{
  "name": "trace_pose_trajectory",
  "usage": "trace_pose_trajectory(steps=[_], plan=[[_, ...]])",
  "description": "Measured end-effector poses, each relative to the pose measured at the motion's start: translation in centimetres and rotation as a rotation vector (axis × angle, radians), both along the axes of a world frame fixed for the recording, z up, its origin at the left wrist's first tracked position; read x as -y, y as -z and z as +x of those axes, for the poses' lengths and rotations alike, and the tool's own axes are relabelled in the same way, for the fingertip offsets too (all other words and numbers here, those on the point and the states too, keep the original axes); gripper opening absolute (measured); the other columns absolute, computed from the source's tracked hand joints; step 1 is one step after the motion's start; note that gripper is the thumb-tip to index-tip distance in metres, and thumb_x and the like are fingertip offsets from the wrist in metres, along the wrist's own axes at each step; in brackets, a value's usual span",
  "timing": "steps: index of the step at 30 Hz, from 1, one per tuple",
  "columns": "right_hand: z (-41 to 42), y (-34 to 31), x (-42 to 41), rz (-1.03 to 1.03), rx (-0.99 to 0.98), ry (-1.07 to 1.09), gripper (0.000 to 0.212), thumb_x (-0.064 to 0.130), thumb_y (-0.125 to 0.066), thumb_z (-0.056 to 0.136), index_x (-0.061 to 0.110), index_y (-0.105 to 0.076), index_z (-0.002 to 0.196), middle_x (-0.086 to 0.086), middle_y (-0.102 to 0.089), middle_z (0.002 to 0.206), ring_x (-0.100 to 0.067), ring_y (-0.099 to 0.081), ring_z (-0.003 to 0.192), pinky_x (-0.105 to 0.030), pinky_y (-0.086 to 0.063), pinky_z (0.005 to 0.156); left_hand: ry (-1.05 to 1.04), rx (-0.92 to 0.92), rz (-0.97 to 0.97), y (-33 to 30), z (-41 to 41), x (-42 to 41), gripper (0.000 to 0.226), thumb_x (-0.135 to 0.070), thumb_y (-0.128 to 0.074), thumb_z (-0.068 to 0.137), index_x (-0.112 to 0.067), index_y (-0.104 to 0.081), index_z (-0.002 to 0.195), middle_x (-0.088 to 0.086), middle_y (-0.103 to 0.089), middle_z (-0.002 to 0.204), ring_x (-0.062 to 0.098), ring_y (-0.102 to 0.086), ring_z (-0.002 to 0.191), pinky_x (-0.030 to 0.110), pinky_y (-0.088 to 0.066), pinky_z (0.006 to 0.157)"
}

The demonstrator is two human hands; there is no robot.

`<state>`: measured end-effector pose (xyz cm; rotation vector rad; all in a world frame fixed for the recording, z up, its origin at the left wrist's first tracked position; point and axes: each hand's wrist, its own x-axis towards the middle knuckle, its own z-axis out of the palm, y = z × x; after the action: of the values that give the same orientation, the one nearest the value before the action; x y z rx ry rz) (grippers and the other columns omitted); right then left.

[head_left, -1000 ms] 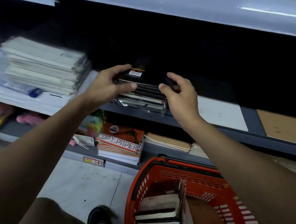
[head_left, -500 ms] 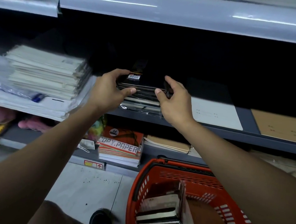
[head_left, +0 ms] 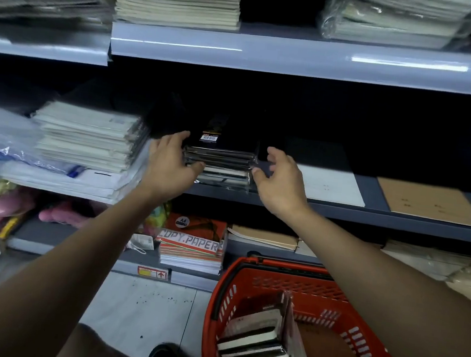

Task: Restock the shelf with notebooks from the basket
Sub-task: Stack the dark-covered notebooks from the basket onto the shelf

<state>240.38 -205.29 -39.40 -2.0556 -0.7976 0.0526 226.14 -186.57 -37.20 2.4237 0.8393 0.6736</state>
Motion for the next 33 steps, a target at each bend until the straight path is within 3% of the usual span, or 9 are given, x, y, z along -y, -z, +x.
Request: trace_pose_trajectory(steps=[9, 14, 19, 23, 25, 27, 29, 31, 33], plan=[[-2.1, 2.1, 6.7, -0.017, -0.014, 0.031, 0.042, 0.025, -0.065, 0.099, 0.014, -0.058, 0.138, 0.005, -0.055, 0.116, -0.022, -0.057, 0.117, -0.042, -0.050, 0.104, 0.007, -0.001, -0.057, 2.0, -3.1, 5.8, 0.069, -0.028, -0.072, 0.089, -0.016, -0.042, 0.150, 0.008, -0.036, 0.151, 0.028, -0.024, 0.141, 0.040, -0.026, 0.116], [-3.6, 3.8, 9.6, -0.059, -0.043, 0.024, 0.030, 0.025, -0.065, 0.100, 0.014, -0.065, 0.128, -0.001, -0.060, 0.119, -0.016, -0.059, 0.107, -0.034, -0.052, 0.097, 0.039, -0.054, -0.111, 4.7, -4.3, 9.0, 0.054, -0.026, -0.071, 0.090, -0.015, -0.054, 0.140, 0.006, -0.050, 0.135, 0.023, -0.047, 0.124, 0.038, -0.042, 0.105], [-4.9, 7.4, 12.1, -0.159, -0.147, 0.022, 0.024, 0.024, -0.066, 0.099, 0.013, -0.069, 0.120, -0.005, -0.064, 0.116, -0.018, -0.064, 0.102, -0.036, -0.054, 0.096, 0.073, -0.057, -0.457, 9.6, -5.1, 13.2, 0.032, -0.011, -0.068, 0.092, -0.015, -0.063, 0.123, 0.001, -0.067, 0.113, 0.011, -0.064, 0.091, 0.016, -0.051, 0.075], [-5.5, 10.8, 14.0, -0.275, -0.263, 0.031, 0.022, 0.022, -0.066, 0.097, 0.012, -0.070, 0.115, -0.003, -0.069, 0.107, -0.023, -0.068, 0.102, -0.029, -0.051, 0.088, 0.251, -0.295, -0.597, 14.2, -4.9, 14.9, 0.022, 0.007, -0.073, 0.082, -0.008, -0.065, 0.095, 0.002, -0.064, 0.087, 0.016, -0.063, 0.074, 0.023, -0.052, 0.069], [-5.6, 12.6, 14.8, -0.339, -0.353, 0.031, 0.026, 0.025, -0.066, 0.098, 0.013, -0.069, 0.120, -0.001, -0.069, 0.110, -0.023, -0.069, 0.103, -0.028, -0.051, 0.087, 0.250, -0.165, -0.878, 15.5, -4.1, 15.3, 0.028, 0.015, -0.074, 0.078, -0.007, -0.057, 0.081, 0.002, -0.054, 0.075, 0.012, -0.054, 0.057, 0.017, -0.047, 0.055], [-5.5, 14.4, 15.2, -0.412, -0.406, 0.043, 0.027, 0.028, -0.066, 0.098, 0.014, -0.070, 0.121, -0.003, -0.071, 0.116, -0.023, -0.068, 0.107, -0.029, -0.052, 0.093, 0.251, -0.387, -0.724, 17.7, -4.0, 16.0, 0.011, -0.001, -0.064, 0.093, -0.010, -0.060, 0.097, 0.004, -0.060, 0.087, 0.015, -0.060, 0.073, 0.022, -0.047, 0.063], [-5.4, 16.3, 15.2, -0.451, -0.473, 0.063, 0.023, 0.028, -0.066, 0.097, 0.014, -0.074, 0.114, -0.003, -0.074, 0.112, -0.022, -0.069, 0.105, -0.029, -0.053, 0.090, 0.089, -0.418, -0.763, 19.1, -3.5, 16.8, 0.010, -0.014, -0.065, 0.094, -0.020, -0.066, 0.103, 0.003, -0.066, 0.099, 0.020, -0.063, 0.093, 0.029, -0.048, 0.078], [-5.5, 18.0, 15.1, -0.481, -0.538, 0.075, 0.017, 0.029, -0.065, 0.098, 0.016, -0.077, 0.098, -0.001, -0.076, 0.094, -0.020, -0.071, 0.088, -0.028, -0.052, 0.073, 0.084, -0.463, -0.863, 20.5, -3.0, 17.1, 0.006, -0.023, -0.067, 0.092, -0.020, -0.070, 0.095, 0.002, -0.070, 0.100, 0.020, -0.065, 0.095, 0.031, -0.049, 0.086], [-5.5, 19.3, 14.7, -0.513, -0.584, 0.074, 0.022, 0.031, -0.064, 0.099, 0.018, -0.074, 0.085, 0.003, -0.075, 0.078, -0.018, -0.071, 0.075, -0.027, -0.051, 0.063, 0.064, -0.568, -0.907, 21.9, -2.3, 17.3, 0.022, -0.032, -0.065, 0.091, -0.017, -0.075, 0.104, 0.002, -0.075, 0.105, 0.021, -0.069, 0.099, 0.032, -0.052, 0.092]])
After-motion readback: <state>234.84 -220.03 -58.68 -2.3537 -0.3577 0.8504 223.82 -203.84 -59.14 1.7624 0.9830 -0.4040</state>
